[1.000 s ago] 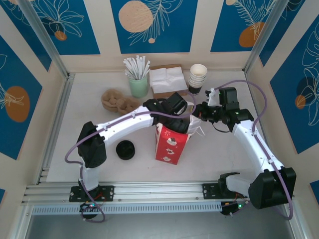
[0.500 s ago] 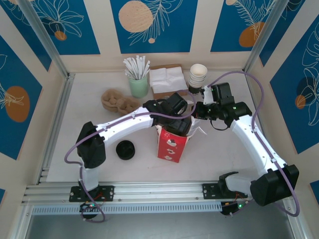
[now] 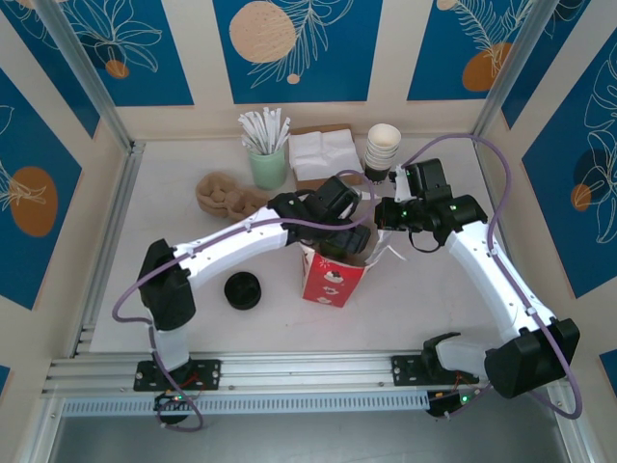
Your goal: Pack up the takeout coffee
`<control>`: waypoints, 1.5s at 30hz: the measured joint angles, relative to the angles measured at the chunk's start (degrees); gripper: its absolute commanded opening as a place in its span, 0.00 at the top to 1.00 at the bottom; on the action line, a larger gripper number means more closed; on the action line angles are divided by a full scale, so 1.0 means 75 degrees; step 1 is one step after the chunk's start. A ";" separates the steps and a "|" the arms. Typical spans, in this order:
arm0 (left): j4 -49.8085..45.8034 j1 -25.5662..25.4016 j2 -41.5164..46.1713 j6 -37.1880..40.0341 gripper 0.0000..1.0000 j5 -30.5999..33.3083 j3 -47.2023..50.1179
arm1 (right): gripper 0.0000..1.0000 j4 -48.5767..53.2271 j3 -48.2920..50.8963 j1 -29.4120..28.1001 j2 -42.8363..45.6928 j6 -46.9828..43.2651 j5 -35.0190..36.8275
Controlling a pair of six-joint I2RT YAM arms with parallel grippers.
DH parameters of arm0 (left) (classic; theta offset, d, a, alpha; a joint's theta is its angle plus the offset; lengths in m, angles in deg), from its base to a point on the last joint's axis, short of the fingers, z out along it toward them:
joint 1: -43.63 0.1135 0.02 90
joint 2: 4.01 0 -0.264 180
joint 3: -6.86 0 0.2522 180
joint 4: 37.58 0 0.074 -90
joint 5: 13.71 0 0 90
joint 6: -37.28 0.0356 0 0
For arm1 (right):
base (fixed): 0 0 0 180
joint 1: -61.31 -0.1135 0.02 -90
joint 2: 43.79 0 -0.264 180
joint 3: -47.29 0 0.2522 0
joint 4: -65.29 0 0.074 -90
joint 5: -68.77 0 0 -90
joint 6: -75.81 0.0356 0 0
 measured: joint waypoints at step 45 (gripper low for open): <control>-0.0216 0.0822 0.0192 0.0490 0.01 -0.4948 -0.1582 | 1.00 0.0396 -0.0938 0.0216 -0.0854 0.0930 -0.0224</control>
